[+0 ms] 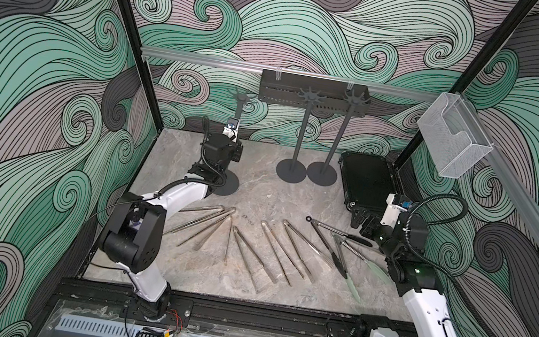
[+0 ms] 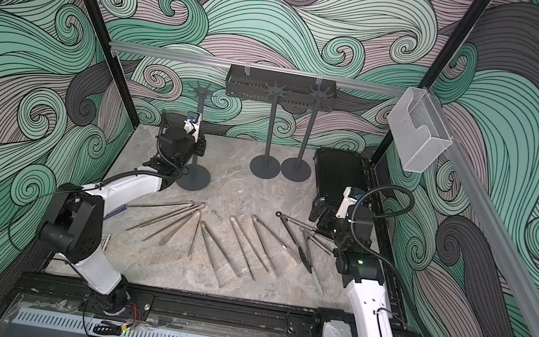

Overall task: Hang food tongs on kitchen utensil racks
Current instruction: Move the rack to the center of the board.

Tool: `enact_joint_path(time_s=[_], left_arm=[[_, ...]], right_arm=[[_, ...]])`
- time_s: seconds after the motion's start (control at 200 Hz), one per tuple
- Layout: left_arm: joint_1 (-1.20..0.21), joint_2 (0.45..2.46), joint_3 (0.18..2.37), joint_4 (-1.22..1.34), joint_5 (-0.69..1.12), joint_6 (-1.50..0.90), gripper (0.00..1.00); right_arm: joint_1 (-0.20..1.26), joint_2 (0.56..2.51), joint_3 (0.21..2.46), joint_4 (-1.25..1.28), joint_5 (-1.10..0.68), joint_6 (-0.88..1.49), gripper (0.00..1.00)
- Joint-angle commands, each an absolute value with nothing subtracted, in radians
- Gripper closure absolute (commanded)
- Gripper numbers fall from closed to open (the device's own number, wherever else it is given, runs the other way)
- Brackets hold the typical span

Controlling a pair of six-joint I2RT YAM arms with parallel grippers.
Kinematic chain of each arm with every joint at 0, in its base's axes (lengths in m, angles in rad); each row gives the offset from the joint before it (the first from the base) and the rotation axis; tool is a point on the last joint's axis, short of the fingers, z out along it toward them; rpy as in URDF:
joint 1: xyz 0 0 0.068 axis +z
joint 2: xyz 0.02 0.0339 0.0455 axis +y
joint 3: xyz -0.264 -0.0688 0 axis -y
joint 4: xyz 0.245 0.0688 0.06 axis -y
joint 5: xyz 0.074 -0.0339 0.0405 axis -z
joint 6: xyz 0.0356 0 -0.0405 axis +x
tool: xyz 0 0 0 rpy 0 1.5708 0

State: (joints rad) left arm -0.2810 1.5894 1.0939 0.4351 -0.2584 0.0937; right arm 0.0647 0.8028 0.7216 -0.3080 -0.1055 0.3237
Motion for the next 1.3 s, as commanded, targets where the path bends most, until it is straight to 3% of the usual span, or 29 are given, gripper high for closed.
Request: enact_joint_path(time_s=[0.0, 0.405, 1.296], left_arm=[[-0.247, 1.488, 1.065, 0.524, -0.314, 0.035, 1.0], [-0.119, 1.504, 0.936, 0.683, -0.231, -0.027, 1.0], [-0.1, 1.557, 0.963, 0.596, -0.196, 0.014, 1.0]], right_arm=[[0.069, 0.792, 0.713, -0.277, -0.135, 0.337, 0.01], [0.071, 0.769, 0.7, -0.253, -0.152, 0.331, 0.01], [0.07, 0.787, 0.7, -0.253, -0.146, 0.325, 0.01]])
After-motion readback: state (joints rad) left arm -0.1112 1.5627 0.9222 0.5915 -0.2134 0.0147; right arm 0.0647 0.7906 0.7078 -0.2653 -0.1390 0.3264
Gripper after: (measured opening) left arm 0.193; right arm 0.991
